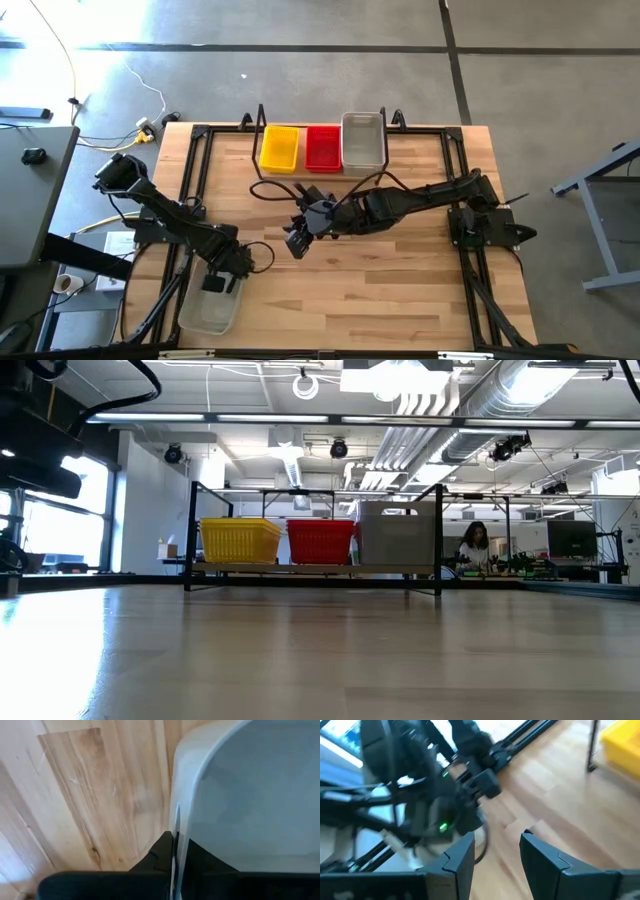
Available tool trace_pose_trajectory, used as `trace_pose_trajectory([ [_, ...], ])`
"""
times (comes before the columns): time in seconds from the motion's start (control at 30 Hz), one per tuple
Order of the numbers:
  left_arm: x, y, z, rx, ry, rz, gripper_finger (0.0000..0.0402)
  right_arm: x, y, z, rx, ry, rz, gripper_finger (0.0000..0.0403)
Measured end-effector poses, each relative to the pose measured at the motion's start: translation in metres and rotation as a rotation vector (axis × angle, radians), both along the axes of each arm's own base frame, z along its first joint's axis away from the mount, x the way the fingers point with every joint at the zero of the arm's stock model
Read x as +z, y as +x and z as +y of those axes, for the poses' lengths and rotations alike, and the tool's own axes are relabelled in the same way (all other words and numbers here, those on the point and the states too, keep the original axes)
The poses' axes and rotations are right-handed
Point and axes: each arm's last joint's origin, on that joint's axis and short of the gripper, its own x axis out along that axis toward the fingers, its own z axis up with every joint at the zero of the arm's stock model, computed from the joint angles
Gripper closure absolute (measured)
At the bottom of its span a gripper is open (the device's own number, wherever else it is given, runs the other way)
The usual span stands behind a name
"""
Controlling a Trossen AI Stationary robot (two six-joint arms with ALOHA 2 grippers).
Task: Stack baskets on shelf by color
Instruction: Stack the white bin on top of the white bins on the shelf
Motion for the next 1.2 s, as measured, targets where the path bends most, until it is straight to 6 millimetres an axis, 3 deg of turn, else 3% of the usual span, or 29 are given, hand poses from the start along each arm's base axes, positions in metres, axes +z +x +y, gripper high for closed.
trace_pose_trajectory([
  [0.27, 0.004, 0.011, 0.018, 0.117, -0.009, -0.005, 0.0401, -0.002, -0.002, 0.008, 0.164, 0.018, 0.040, 0.0261],
  [0.63, 0.042, 0.048, 0.047, 0.321, -0.059, -0.152, 0.0401, -0.002, -0.005, 0.017, 0.621, -0.039, 0.044, 0.0261],
  [0.93, 0.064, 0.065, 0.086, 0.584, -0.070, -0.226, 0.0401, -0.008, -0.011, 0.019, 0.916, -0.251, 0.054, 0.0261],
  [1.2, 0.068, 0.066, 0.113, 0.845, -0.066, -0.219, 0.0401, -0.014, -0.016, 0.016, 1.061, -0.482, 0.104, 0.0261],
])
